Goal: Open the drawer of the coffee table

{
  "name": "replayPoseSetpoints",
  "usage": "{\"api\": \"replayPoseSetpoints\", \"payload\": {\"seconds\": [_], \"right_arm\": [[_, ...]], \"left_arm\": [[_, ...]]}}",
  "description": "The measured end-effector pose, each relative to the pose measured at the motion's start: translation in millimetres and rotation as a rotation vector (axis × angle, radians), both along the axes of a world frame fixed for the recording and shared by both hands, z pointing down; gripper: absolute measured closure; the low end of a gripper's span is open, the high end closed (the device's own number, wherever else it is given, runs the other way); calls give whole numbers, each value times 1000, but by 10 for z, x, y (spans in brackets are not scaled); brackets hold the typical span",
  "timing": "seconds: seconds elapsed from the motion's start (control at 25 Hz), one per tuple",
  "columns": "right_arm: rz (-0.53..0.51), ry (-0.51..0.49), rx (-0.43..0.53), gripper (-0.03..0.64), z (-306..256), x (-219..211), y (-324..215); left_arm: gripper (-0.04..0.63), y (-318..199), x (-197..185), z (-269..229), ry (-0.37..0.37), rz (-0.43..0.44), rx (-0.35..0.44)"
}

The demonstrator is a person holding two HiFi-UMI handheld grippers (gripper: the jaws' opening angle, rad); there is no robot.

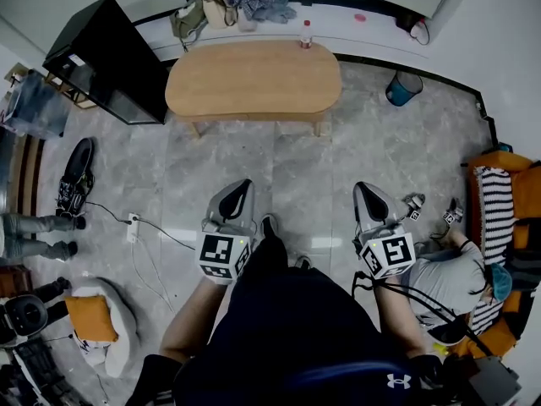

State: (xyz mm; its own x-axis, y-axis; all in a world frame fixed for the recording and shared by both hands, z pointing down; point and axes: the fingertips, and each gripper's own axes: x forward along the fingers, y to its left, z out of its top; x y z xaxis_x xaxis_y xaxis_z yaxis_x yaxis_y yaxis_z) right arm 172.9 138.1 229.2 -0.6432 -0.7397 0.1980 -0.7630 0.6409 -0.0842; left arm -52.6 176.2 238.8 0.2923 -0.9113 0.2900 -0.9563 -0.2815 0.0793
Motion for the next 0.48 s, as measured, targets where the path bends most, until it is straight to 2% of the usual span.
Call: {"api": "replayPoseSetpoints", "payload": {"seconds": [0.32,0.48], "right_arm": [[-16,37,-18,614,21,-495,-518],[-49,47,-13,614,-8,-808,-722]], "left_arm": [[594,-492,-334,121,35,16,-8],[594,-593,-573,121,37,-6,-3]]}}
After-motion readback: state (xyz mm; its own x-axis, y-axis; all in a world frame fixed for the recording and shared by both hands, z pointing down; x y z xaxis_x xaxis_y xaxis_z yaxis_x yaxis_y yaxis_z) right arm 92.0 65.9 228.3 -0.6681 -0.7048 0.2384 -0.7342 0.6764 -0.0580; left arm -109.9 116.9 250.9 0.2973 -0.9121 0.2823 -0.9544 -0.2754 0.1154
